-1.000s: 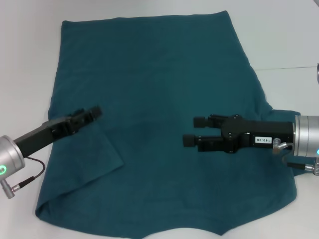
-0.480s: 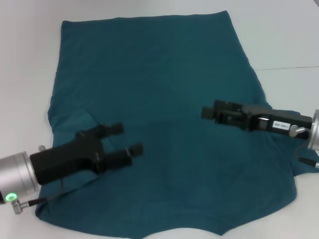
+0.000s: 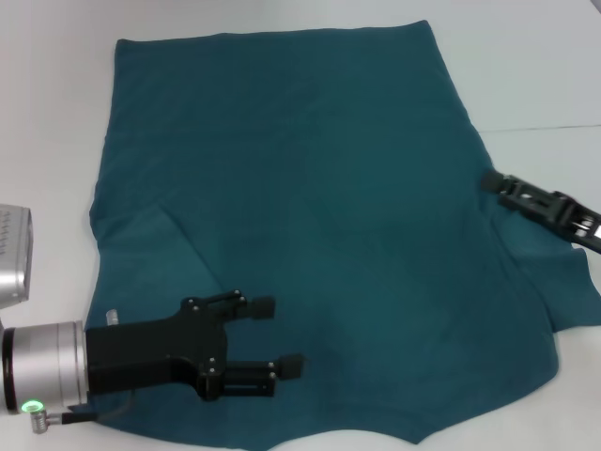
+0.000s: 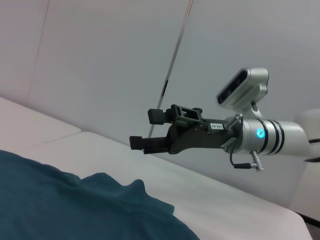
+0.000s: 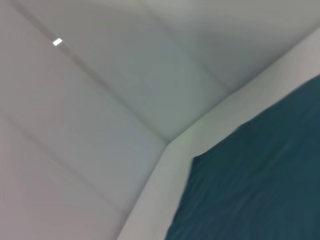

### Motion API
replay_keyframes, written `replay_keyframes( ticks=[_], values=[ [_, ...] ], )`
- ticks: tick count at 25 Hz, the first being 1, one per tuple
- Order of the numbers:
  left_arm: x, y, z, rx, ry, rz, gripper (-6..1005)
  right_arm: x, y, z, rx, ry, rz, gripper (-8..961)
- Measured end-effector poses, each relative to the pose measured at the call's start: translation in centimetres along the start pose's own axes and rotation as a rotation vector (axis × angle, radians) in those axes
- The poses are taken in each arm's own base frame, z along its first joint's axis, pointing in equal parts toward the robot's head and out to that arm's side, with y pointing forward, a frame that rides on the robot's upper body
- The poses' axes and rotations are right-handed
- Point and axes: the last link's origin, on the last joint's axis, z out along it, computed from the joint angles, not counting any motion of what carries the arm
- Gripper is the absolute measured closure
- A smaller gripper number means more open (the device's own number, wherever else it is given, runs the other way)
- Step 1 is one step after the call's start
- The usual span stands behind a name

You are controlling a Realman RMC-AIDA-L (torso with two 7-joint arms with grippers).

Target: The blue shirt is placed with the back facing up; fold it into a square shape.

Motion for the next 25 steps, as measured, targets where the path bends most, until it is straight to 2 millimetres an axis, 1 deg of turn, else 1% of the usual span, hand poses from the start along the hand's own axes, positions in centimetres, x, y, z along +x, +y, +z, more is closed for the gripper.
replay_keyframes(
  ticks=[3,6,13,19,25],
  values=[
    [0.1,0.1,0.0,-0.009,0.001,-0.020,82,-0.2,-1.0,-1.3,0.054,-0.042,0.053,39],
    [0.3,0.2,-0.1,-0.019,0.004,-0.047,82,-1.0,-1.9,-2.6,0.107,-0.060,0.097,39],
    [0.9,0.0,0.3,-0.029,0.004,-0.102,83,-2.7,-3.5,-4.7,0.252,-0.018,0.204,39],
    [1.2,-0.2,0.5,-0.033,-0.006,-0.118,84,-3.3,-4.3,-5.5,0.323,0.002,0.261,39],
    [1.4,-0.4,0.4,-0.031,-0.010,-0.119,85,-3.1,-5.1,-5.9,0.369,-0.016,0.302,39]
  ],
)
